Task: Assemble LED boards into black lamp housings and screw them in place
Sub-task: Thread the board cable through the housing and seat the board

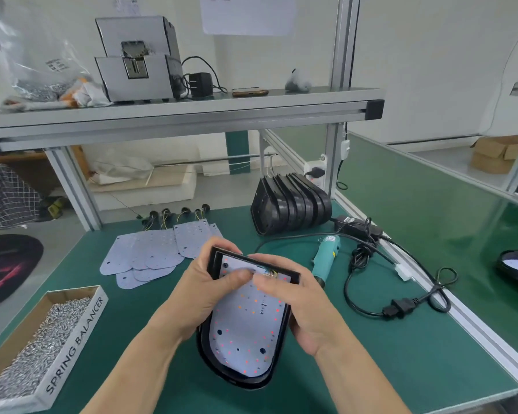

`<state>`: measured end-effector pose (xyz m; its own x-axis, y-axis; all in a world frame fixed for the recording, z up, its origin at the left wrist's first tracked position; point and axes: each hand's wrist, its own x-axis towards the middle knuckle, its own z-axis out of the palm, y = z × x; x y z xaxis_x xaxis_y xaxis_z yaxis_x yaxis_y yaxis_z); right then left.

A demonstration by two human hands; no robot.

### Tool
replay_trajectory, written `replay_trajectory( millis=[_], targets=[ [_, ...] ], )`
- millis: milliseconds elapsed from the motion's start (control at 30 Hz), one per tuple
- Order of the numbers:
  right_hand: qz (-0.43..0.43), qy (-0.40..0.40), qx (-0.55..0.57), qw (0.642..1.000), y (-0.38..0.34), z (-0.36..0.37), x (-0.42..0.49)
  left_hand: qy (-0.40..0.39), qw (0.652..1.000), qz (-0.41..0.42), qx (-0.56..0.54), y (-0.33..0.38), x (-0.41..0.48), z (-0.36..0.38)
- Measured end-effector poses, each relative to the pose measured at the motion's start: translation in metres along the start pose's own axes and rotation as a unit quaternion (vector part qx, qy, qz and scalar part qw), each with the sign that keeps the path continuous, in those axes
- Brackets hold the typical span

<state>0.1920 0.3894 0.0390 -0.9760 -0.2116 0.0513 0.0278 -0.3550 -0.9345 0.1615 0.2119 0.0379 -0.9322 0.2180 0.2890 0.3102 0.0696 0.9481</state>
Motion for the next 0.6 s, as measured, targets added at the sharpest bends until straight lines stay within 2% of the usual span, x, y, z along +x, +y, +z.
replay_trajectory(
  millis=[100,267,400,500,533,600],
  targets=[
    [-0.037,0.034,-0.022,0.998,0.006,0.002,0.001,0.009,1.0,0.015,-0.01,-0.004,-0.004,0.003],
    [-0.067,0.038,-0.053,0.996,0.006,0.003,0.003,0.027,1.0,-0.005,-0.013,-0.007,-0.006,0.003],
    [-0.056,0.046,-0.047,0.996,0.008,-0.001,0.011,0.046,0.998,-0.024,-0.025,-0.007,-0.002,0.008],
    [0.001,0.011,0.034,0.999,0.014,-0.007,0.018,0.1,0.988,-0.071,-0.095,-0.011,0.006,0.016],
    [0.007,0.019,0.028,0.999,0.019,-0.01,0.019,0.133,0.979,-0.097,-0.121,-0.014,0.008,0.018],
    [-0.006,0.073,-0.099,0.992,0.034,-0.018,0.022,0.206,0.962,-0.129,-0.125,-0.021,0.014,0.018]
  ],
)
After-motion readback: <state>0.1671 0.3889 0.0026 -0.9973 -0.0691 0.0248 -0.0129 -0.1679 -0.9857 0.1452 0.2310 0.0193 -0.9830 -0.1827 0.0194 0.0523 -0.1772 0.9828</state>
